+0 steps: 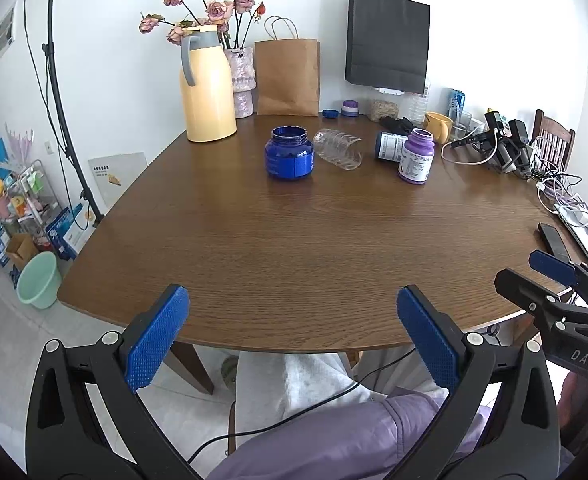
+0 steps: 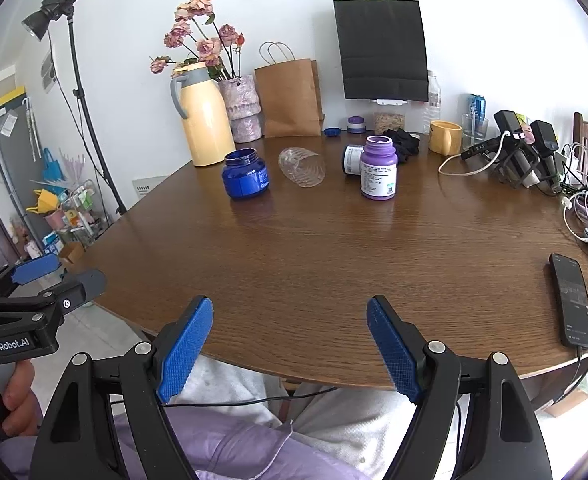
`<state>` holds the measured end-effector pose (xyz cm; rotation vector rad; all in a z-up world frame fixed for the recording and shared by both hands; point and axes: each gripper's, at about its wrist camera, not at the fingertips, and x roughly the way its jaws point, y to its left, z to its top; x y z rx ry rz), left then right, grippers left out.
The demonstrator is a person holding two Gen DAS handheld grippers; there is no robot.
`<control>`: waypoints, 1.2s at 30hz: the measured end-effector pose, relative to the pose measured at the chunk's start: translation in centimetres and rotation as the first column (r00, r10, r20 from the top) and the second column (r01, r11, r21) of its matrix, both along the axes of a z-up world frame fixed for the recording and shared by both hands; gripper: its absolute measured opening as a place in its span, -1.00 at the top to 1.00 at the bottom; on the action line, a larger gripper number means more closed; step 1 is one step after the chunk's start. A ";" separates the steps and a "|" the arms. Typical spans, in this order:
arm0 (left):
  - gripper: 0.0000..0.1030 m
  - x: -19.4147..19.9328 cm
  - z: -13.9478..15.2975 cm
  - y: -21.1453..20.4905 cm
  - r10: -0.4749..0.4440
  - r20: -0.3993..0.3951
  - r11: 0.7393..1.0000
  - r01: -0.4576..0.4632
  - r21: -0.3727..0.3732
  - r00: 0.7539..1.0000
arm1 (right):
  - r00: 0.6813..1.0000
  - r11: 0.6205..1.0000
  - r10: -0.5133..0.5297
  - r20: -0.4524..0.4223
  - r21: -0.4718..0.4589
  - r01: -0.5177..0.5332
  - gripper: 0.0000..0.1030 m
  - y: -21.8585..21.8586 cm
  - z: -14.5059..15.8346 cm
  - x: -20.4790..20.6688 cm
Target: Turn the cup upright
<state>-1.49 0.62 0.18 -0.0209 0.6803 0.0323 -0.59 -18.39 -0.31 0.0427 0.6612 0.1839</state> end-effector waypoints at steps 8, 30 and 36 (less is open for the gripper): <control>-1.00 0.1 0.1 -0.2 0.004 -0.001 1.000 -0.004 0.001 1.000 | 1.000 1.000 -0.002 0.000 0.002 0.002 -0.61 0.0 0.0 0.0; -1.00 0.3 0.2 -0.2 0.005 0.001 1.000 -0.005 0.004 1.000 | 1.000 1.000 -0.008 0.002 0.000 0.008 -0.61 -0.3 0.5 -0.1; -1.00 0.2 0.2 0.0 0.008 0.002 1.000 -0.008 0.005 1.000 | 1.000 1.000 -0.008 0.004 0.000 0.008 -0.61 -0.3 0.5 -0.1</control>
